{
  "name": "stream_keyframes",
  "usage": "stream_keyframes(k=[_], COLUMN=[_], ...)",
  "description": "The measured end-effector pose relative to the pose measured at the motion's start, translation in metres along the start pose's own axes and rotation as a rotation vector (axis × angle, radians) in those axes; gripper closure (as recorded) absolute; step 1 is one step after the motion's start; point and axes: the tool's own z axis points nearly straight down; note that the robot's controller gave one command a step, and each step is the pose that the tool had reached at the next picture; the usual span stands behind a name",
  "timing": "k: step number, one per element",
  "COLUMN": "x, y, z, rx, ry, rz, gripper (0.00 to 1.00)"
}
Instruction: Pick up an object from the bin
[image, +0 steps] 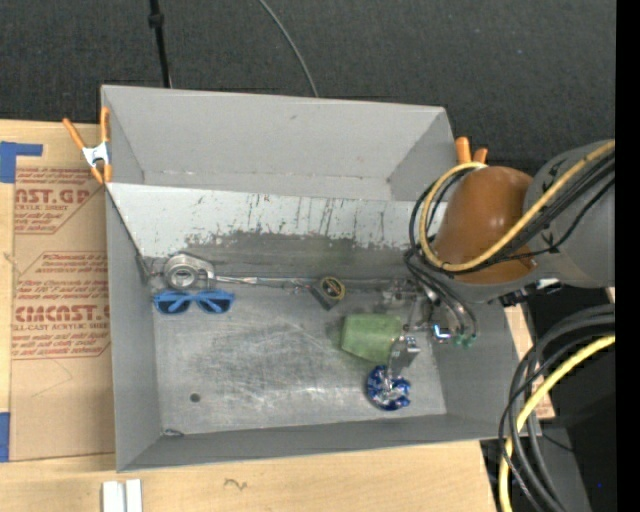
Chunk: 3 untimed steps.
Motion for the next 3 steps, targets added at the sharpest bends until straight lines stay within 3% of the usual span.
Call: stream_keyframes(k=[1, 2, 3], x=[-0.027, 0.014, 0.014], y=[0.035, -0.008, -0.007], z=[0.023, 0.023, 0.022], rx=[0.004, -0.005, -0.005], ry=[0.015, -0.022, -0.019], rz=[-0.26, 0.044, 0.039], gripper=[0.0, 0.0, 1.0])
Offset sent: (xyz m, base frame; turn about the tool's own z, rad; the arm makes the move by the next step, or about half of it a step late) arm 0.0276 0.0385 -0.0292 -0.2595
